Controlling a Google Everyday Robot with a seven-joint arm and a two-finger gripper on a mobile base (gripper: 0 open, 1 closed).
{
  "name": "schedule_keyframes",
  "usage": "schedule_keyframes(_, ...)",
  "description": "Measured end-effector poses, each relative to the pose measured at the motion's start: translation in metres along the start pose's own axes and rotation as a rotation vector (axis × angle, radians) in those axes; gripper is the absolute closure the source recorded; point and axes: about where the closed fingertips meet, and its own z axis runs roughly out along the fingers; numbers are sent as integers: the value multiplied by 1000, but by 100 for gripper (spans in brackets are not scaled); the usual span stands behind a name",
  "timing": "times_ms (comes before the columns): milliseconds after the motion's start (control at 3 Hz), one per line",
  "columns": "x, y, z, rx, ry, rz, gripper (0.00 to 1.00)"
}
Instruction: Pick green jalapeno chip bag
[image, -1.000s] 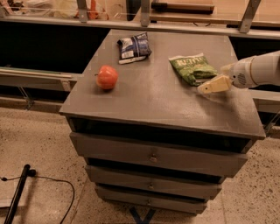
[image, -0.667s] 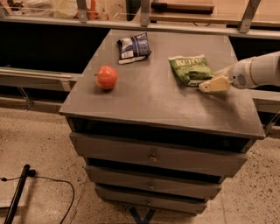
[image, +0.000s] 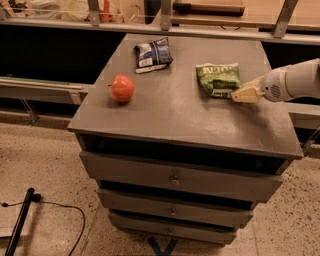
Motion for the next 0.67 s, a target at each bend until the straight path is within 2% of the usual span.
schedule_keyframes(333, -5, 2, -2, -8, -12, -6, 100)
schedule_keyframes(667, -53, 21, -23, -99, -153, -71, 100)
